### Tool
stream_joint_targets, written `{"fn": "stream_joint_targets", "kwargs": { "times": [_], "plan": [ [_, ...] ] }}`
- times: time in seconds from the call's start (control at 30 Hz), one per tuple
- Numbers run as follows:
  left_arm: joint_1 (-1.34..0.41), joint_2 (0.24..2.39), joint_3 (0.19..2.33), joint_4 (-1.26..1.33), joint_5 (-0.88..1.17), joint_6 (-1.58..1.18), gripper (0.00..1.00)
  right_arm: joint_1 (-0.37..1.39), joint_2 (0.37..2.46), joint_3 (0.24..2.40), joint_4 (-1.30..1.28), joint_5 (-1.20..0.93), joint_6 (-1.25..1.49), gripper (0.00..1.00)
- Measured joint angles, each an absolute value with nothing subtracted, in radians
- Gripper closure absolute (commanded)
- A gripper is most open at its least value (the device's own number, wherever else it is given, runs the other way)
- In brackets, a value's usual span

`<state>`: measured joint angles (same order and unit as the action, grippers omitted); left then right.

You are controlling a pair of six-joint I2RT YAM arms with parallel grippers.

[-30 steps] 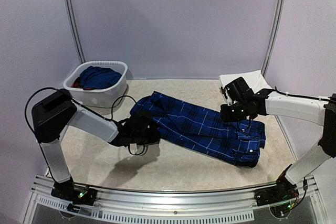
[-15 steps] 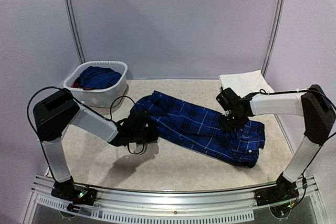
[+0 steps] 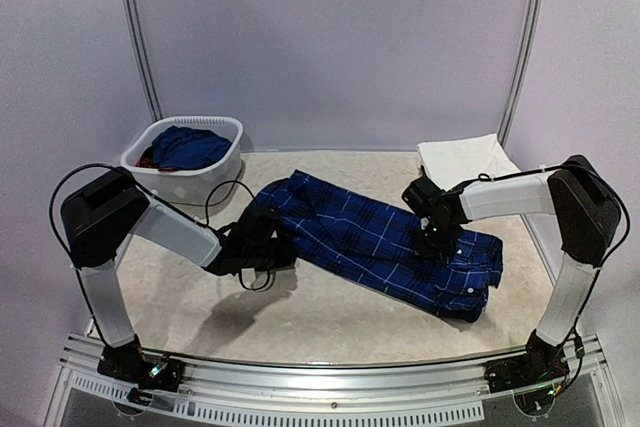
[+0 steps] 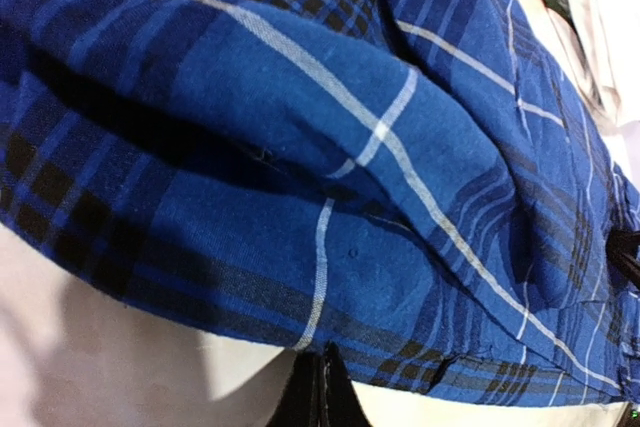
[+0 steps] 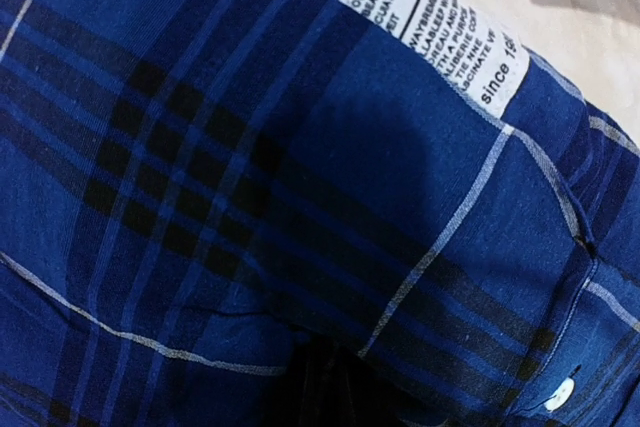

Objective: Fold and stack the mixed laundry pile
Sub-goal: Rotate the rectangle-folded shirt at the center of the board.

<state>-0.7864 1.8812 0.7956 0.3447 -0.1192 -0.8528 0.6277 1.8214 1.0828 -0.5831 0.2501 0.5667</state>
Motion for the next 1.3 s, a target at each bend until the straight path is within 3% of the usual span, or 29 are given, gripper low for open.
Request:
{"fn": "stream_joint_targets", "kwargs": {
  "times": [0.63, 0.93, 1.3],
  "plan": [
    [-0.675, 1.856, 0.890, 0.098, -0.118, -0.673, 1.00, 0.779, 1.898, 1.193, -0.647, 0.240, 0.676, 0.99],
    [-0.612, 1.868, 1.060, -0.133, -0.150, -0.546, 1.00, 0.886, 1.897, 1.199, -0.639, 0.179, 0.685, 0.99],
    [-0.534, 2.078, 1.369, -0.289, -0.109, -0.451, 1.00, 0.941, 1.887, 1.181, -0.527, 0.013, 0.730, 1.00]
  ]
}}
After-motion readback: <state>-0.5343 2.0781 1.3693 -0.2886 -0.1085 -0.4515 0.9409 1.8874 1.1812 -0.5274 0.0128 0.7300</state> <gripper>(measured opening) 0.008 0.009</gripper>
